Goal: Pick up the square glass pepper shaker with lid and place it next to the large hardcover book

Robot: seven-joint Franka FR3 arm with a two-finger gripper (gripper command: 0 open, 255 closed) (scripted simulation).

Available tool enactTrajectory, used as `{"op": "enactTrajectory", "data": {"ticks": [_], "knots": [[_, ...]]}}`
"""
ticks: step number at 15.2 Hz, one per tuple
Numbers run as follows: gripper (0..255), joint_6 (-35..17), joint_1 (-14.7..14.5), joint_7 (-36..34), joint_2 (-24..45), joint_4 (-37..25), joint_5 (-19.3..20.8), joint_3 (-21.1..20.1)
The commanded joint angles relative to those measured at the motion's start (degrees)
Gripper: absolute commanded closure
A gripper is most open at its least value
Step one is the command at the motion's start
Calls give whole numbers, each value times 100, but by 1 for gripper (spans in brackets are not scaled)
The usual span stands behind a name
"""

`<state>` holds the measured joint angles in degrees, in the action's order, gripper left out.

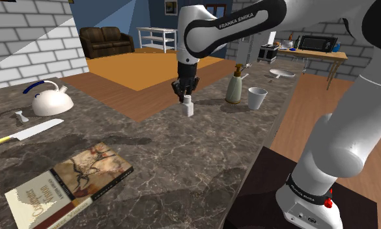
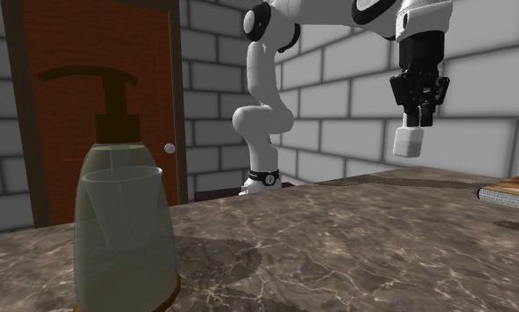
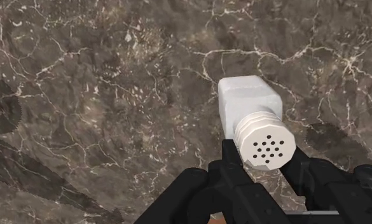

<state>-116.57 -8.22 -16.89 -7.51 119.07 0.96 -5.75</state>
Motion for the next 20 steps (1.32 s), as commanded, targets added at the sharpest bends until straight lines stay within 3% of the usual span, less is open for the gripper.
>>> {"op": "enactTrajectory", "data": {"ticks": [1, 12, 17, 20], "knots": [[255, 26, -93, -252, 298, -318, 39, -135], [255, 437, -726, -1448, 2325, -2671, 527, -594], [255, 919, -1151, -1852, 3469, -4252, 793, -650], [255, 1380, -1467, -2018, 4321, -5546, 940, -637]]}}
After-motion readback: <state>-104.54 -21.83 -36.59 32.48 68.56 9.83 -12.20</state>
